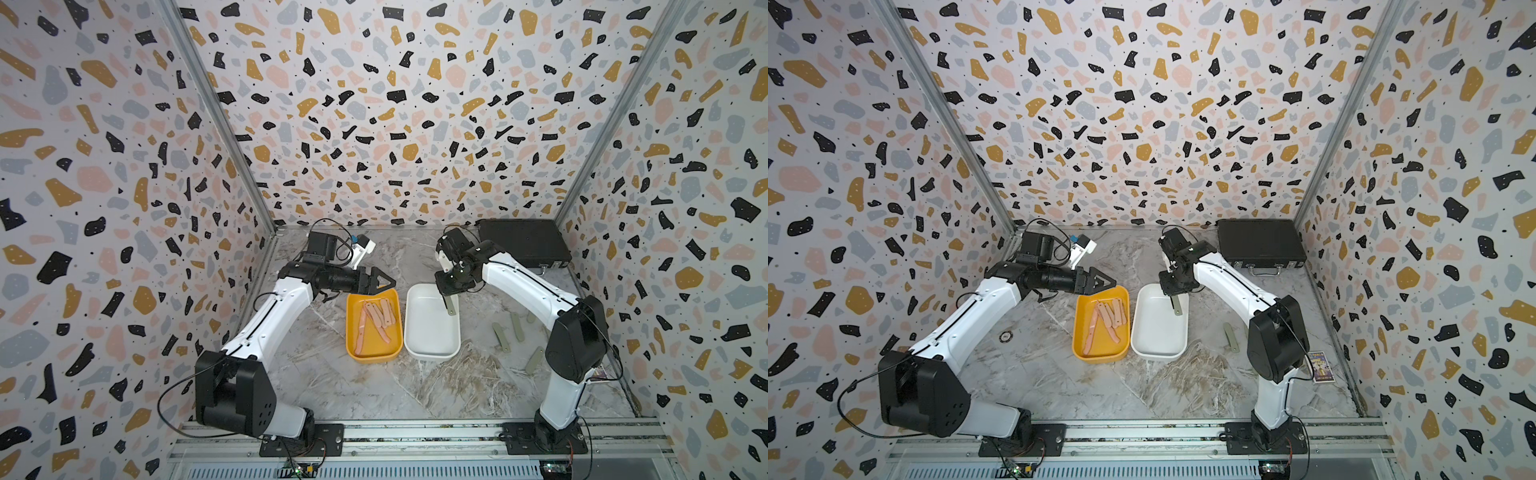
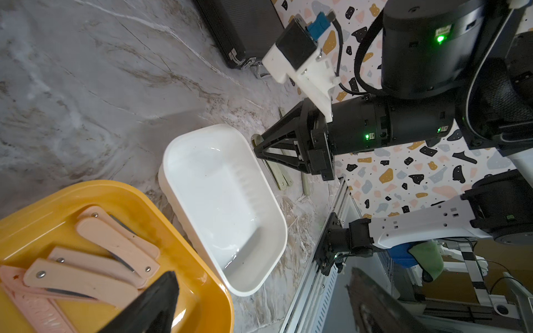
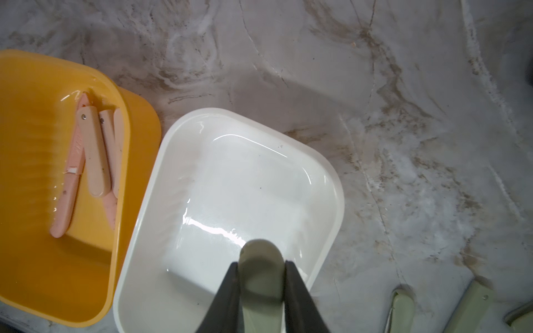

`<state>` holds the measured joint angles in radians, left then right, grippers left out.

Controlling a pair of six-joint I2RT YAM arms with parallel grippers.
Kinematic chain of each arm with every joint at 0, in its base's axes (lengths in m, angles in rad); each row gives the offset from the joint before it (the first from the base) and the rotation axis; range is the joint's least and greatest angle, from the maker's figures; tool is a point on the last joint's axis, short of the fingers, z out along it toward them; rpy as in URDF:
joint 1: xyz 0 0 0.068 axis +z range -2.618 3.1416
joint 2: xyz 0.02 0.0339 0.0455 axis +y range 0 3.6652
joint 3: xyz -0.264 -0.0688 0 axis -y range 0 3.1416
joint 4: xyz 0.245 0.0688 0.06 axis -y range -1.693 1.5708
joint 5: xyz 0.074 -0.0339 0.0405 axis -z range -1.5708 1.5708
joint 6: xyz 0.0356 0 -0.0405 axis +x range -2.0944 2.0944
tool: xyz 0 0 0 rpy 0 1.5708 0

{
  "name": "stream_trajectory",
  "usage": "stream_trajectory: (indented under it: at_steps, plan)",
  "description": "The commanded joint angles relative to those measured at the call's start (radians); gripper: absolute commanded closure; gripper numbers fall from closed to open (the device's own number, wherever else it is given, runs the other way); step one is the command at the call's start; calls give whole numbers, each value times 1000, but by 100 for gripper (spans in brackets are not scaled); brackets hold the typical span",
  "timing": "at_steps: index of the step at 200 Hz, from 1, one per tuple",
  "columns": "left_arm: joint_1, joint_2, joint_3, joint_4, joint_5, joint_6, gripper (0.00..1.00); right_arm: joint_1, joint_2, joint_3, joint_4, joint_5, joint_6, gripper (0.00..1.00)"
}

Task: Place the fruit knives into the storage box by color
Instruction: Place the fruit knife in the storage box.

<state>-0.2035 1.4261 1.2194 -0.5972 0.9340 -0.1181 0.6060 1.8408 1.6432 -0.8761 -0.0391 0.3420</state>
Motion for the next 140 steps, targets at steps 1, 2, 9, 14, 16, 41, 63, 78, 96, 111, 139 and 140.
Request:
stream_trajectory:
  at_steps: [1, 2, 9, 14, 16, 41, 63, 78, 96, 111, 139, 140]
  plan:
    - [-1, -47, -26, -86, 9, 91, 8, 28, 28, 26, 2, -24, 36, 76]
    - [-1, -47, -28, -86, 9, 91, 8, 29, 29, 26, 3, -24, 36, 76]
    - [-1, -56, -40, -90, 8, 97, 8, 39, 40, 27, 8, -28, 40, 76]
    - [-1, -60, -50, -93, 8, 99, 8, 46, 48, 28, 11, -31, 44, 76]
    - [-2, -63, -54, -93, 8, 100, 8, 48, 52, 28, 12, -33, 45, 76]
    - [-1, -69, -95, -86, 6, 107, 8, 74, 86, 23, 34, -50, 59, 76]
    - [-1, -66, -124, -65, 8, 98, 8, 90, 114, 14, 62, -67, 76, 76]
    - [-1, -65, -132, -54, 12, 95, 8, 100, 129, 3, 86, -78, 91, 76]
    - [-2, -61, -140, -40, 14, 88, 8, 113, 152, 0, 110, -94, 105, 76]
    - [-2, -56, -143, -38, 17, 86, 8, 119, 170, -10, 127, -105, 115, 76]
    - [-3, -61, -147, -30, 15, 86, 8, 123, 190, -40, 162, -115, 130, 76]
    - [-3, -61, -147, -29, 14, 86, 8, 123, 191, -40, 163, -116, 130, 76]
